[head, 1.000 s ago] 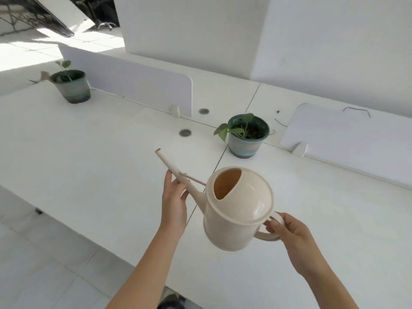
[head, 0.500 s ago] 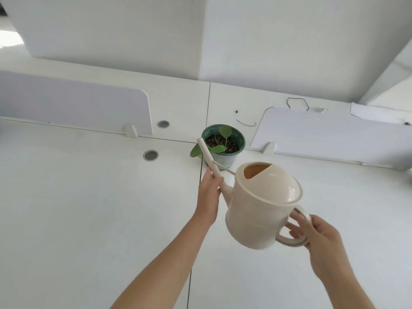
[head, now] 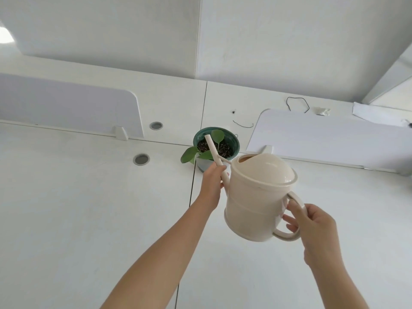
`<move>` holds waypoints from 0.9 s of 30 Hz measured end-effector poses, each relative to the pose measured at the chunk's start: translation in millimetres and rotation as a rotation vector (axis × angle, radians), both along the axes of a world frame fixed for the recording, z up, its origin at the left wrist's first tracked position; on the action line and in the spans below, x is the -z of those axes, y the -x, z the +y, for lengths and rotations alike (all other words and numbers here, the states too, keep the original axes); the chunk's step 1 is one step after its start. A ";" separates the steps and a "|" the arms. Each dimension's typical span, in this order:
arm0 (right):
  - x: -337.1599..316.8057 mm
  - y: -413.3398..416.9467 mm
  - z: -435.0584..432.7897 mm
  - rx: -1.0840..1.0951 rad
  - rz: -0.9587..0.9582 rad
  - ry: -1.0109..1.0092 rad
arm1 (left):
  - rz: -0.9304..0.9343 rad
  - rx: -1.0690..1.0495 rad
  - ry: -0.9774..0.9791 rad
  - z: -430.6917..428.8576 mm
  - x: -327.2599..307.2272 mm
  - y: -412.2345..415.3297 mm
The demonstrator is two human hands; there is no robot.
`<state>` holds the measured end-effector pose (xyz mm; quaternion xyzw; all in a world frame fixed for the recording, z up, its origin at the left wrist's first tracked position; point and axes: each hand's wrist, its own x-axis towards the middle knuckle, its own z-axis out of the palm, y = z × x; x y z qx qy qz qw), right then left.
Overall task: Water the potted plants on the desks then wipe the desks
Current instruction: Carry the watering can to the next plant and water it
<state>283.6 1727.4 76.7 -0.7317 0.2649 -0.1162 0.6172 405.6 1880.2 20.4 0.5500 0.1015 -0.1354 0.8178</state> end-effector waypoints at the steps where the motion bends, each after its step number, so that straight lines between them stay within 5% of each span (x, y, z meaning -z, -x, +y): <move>1: -1.2 -3.1 -0.3 -0.004 -0.001 0.013 | 0.003 -0.002 0.009 -1.3 0.1 -2.4; 27: 6.4 -15.2 -52.2 0.107 -0.024 0.112 | 0.089 0.141 0.062 -64.5 6.3 -36.0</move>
